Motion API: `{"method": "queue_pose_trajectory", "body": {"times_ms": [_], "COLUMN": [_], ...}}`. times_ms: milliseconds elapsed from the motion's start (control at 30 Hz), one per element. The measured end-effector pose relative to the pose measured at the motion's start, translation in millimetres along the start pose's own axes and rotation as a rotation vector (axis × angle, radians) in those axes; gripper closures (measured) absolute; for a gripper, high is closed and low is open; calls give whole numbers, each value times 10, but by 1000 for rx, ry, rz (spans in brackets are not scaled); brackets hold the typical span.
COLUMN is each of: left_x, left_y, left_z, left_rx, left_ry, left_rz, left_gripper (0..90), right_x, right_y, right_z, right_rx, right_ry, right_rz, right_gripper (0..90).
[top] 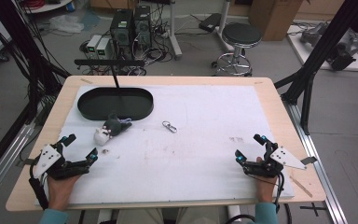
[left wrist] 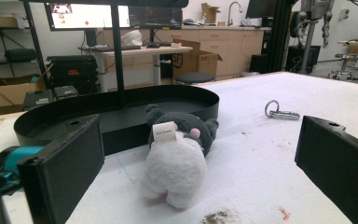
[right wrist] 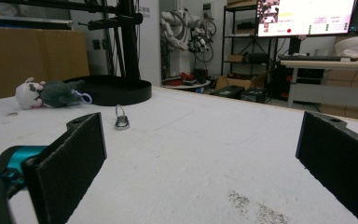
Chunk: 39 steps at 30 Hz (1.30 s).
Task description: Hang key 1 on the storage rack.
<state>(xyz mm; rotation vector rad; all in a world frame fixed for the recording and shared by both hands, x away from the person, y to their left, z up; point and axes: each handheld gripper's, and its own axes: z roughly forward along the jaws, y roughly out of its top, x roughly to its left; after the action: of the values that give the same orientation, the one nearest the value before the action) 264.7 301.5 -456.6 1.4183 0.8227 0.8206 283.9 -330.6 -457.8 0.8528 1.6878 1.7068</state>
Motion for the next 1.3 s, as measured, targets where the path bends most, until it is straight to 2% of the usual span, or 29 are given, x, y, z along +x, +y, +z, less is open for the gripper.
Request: {"method": "queue_pose_trajectory", "body": {"times_ms": [233, 300, 600, 667, 700, 733, 833, 933, 1067, 1167, 1200, 1300], "left_x": [6, 7, 11, 12, 8, 8, 6, 3, 9, 13, 13, 35], "left_y": [2, 3, 9, 14, 36, 36, 100, 203, 342, 515, 515, 632], "left_z": [4, 8, 17, 29, 57, 57, 87, 137, 223, 296, 296, 361], "left_rx": [3, 4, 18, 27, 46, 46, 45, 101, 131, 180, 180, 224], "left_ry": [-2, -2, 9, 12, 16, 16, 10, 22, 13, 6, 6, -5], "left_rz": [-4, -7, -16, -13, 9, 9, 15, 38, 44, 84, 84, 89], "left_gripper": [17, 17, 17, 17, 17, 17, 17, 17, 17, 17, 17, 17], "right_x": [-1, -1, -2, -1, 0, 2, -1, -1, 1, -2, 1, 0], "right_y": [0, 0, 1, 1, 0, 1, 0, 1, 1, 1, 1, 0], "right_z": [3, 2, 3, 4, 4, 3, 4, 4, 5, 5, 4, 4], "right_rx": [-3, 0, 0, -1, -1, 0, -2, 0, 1, 0, 1, 1], "right_ry": [-1, 0, 0, -1, -2, 0, -2, -1, -3, -3, -3, -3], "right_rz": [-8, 10, -1, -2, -3, -3, -3, -1, -6, -6, -6, -7], "right_gripper": [8, 8, 8, 8, 8, 8, 8, 8, 8, 8, 8, 8]}}
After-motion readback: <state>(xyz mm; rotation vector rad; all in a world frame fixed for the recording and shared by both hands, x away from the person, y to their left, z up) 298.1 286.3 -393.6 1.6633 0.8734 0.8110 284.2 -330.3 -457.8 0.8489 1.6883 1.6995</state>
